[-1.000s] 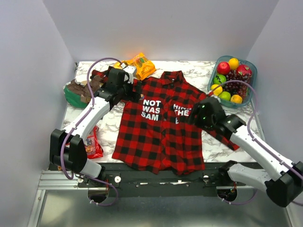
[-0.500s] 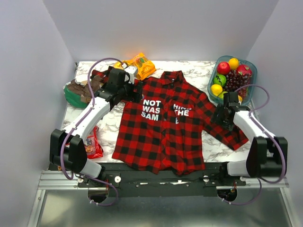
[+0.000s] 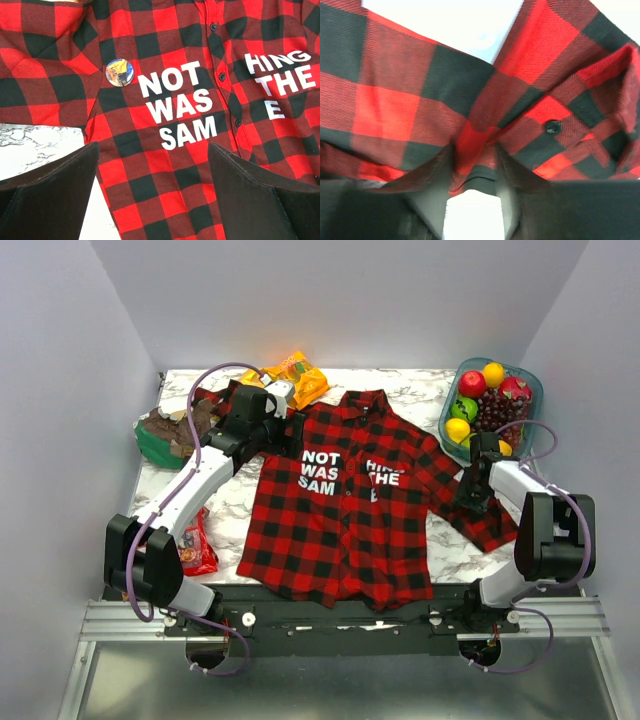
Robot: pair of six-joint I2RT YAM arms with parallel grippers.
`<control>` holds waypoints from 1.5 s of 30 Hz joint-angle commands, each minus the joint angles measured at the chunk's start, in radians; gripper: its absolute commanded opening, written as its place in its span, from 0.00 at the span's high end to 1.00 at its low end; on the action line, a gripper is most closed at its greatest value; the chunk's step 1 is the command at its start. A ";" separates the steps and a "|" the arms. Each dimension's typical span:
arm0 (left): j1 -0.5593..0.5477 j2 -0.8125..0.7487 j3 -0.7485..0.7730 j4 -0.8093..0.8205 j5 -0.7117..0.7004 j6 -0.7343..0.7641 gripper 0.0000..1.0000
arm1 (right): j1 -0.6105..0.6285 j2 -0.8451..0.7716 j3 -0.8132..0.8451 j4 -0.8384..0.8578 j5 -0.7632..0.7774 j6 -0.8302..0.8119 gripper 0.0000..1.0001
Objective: Pin the brooch onto the clothing
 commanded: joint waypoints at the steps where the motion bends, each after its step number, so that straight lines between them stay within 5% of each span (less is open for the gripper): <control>1: -0.002 -0.034 0.016 0.011 -0.005 0.006 0.03 | -0.011 0.077 -0.015 0.014 0.005 -0.017 0.63; 11: -0.003 -0.034 0.016 0.008 -0.019 0.016 0.03 | -0.017 0.110 0.124 -0.089 0.227 -0.070 0.86; 18: -0.002 -0.034 0.016 0.005 -0.030 0.022 0.03 | -0.028 0.183 0.218 -0.100 0.419 -0.135 0.87; 26: -0.003 -0.035 0.014 0.008 -0.024 0.025 0.03 | -0.036 0.226 0.273 -0.088 0.462 -0.160 0.87; 32: -0.003 -0.038 0.013 0.015 -0.002 0.016 0.01 | -0.036 0.147 0.230 -0.079 0.417 -0.155 0.71; 36: 0.010 -0.048 0.007 0.023 0.001 -0.003 0.01 | -0.036 0.066 0.192 -0.080 0.356 -0.130 0.40; 39: 0.027 -0.055 -0.003 0.038 0.013 -0.015 0.01 | -0.037 -0.001 0.166 -0.079 0.289 -0.124 0.27; 45: 0.089 -0.078 -0.019 0.075 0.059 -0.049 0.01 | -0.031 -0.149 0.103 -0.060 0.105 -0.138 0.19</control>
